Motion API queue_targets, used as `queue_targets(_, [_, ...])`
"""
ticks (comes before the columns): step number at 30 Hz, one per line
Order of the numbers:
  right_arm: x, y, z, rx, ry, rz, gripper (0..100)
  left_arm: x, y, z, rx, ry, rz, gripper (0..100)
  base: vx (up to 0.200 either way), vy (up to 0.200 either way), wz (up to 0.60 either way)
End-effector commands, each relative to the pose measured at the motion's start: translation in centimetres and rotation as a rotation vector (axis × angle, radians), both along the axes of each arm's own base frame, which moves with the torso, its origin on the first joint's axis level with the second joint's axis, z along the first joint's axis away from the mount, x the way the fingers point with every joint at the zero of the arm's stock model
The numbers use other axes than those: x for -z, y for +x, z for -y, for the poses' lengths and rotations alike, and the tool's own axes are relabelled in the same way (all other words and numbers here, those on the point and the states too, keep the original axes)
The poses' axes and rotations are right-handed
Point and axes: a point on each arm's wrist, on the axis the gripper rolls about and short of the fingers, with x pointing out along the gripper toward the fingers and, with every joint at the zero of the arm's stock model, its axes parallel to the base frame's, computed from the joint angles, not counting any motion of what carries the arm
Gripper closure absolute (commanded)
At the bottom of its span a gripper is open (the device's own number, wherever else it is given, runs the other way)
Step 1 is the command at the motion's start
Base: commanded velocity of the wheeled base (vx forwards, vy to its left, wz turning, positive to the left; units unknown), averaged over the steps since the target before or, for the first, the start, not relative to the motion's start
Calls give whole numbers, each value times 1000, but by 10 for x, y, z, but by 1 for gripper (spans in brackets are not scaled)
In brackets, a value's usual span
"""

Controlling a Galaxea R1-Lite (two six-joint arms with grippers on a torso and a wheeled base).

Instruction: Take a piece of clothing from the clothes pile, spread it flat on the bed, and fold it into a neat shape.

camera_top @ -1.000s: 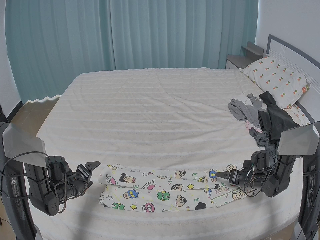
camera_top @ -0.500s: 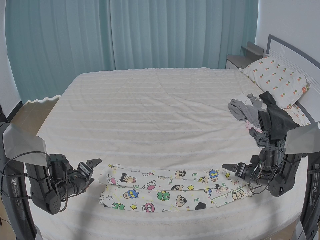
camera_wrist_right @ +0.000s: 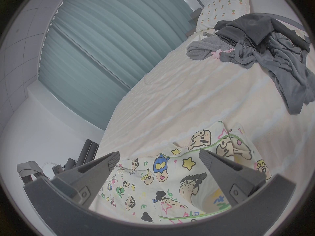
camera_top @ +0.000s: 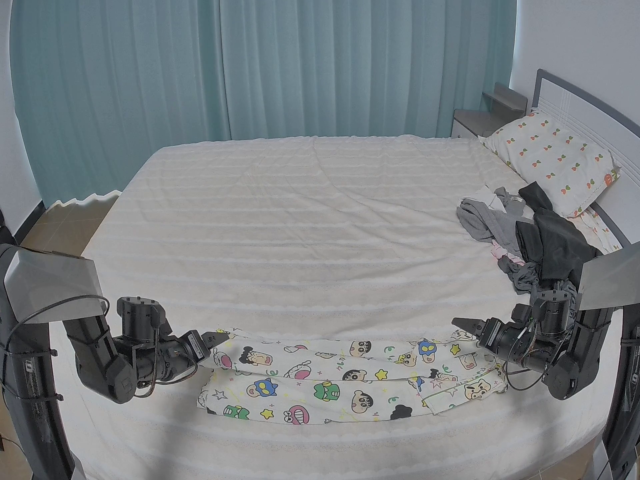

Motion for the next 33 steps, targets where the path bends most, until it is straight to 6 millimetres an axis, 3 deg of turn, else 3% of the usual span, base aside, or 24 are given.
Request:
queue_targets(1, [7, -4, -1, -3, -4, -19, 0, -17, 34, -1, 107, 52, 52, 0, 0, 0, 0])
queue_targets(6, [9, -4, -1, -6, -6, -24, 0, -16, 45, -1, 164, 44, 62, 0, 0, 0, 0])
queue_targets(25, [10, -3, -2, -9, -5, -24, 0, 9, 42, -4, 230, 78, -16, 0, 0, 0, 0])
queue_targets(26, [10, -3, -2, -10, -6, -24, 0, 10, 42, -4, 233, 77, -17, 100, 0, 0, 0])
queue_targets(33, [17, -2, -2, -11, -8, -42, 0, 13, 40, -5, 226, 72, -32, 100, 0, 0, 0])
